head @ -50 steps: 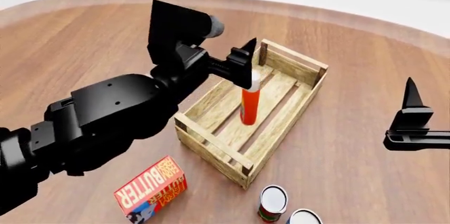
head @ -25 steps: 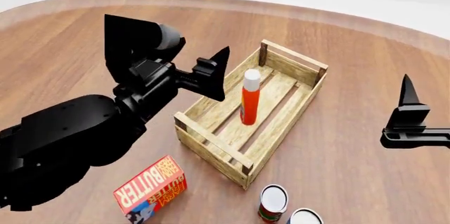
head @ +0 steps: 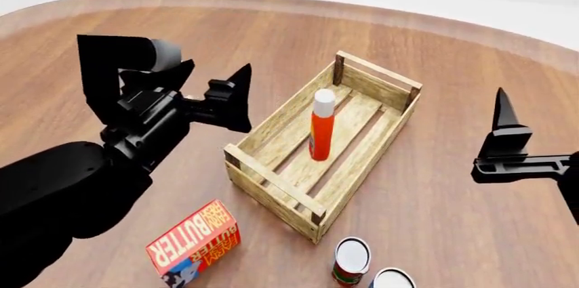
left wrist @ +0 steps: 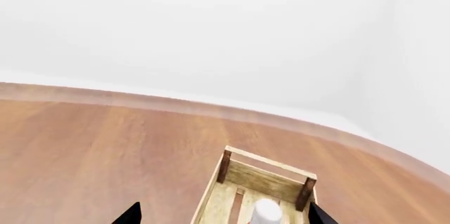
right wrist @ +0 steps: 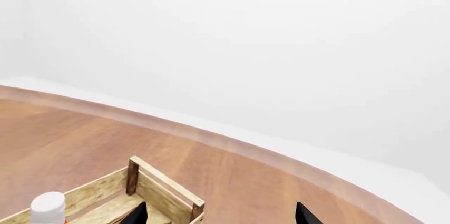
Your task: Pick up the ketchup, and put it in the wooden tray.
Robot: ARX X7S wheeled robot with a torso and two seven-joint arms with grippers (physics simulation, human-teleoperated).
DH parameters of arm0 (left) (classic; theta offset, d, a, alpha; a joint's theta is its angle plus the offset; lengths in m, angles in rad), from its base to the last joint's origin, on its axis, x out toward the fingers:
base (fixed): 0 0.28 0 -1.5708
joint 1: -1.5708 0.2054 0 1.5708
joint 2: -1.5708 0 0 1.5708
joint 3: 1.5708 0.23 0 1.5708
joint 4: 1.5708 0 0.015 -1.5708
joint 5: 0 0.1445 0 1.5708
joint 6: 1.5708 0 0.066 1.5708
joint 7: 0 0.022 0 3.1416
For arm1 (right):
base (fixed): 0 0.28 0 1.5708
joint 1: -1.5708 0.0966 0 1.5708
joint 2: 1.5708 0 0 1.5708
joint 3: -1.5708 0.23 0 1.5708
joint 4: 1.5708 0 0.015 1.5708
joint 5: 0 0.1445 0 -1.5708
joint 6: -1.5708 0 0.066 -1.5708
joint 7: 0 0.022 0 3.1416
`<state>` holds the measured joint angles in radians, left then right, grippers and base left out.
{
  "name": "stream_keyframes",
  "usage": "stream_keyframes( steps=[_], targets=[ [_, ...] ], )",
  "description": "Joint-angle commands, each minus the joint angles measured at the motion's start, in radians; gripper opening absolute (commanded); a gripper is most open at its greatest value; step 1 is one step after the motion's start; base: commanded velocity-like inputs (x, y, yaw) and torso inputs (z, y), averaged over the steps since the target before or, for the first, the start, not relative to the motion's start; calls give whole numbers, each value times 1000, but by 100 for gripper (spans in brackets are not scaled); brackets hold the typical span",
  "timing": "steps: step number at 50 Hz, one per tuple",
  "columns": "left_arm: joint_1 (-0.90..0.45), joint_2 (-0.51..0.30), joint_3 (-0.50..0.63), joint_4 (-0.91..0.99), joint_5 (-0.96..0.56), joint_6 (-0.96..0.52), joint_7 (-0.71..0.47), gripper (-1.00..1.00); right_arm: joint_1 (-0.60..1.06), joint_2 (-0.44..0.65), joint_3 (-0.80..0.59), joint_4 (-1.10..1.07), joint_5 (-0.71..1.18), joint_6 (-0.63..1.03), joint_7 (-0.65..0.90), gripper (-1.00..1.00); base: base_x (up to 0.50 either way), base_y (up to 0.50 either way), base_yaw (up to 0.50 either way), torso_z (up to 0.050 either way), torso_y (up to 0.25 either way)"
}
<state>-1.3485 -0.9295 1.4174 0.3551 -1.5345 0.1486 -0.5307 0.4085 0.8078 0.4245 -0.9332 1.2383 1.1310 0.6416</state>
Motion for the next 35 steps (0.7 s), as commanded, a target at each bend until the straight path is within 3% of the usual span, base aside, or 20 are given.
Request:
stream_keyframes(
  steps=[1,18,35],
  targets=[
    [28,-74,-8,45,-14,21,-28,100,27,-5,-36,-4,12,-6,9,100,0,0,0,0,0],
    [53,-159,-20,98,-18,48,-47,100,129,-42,-185,29,-52,-20,-25,100,0,0,0,0,0],
    [64,-206,-32,137,-22,65,-69,100,143,-38,-196,20,-25,-23,-11,100,0,0,0,-2,35]
  ],
)
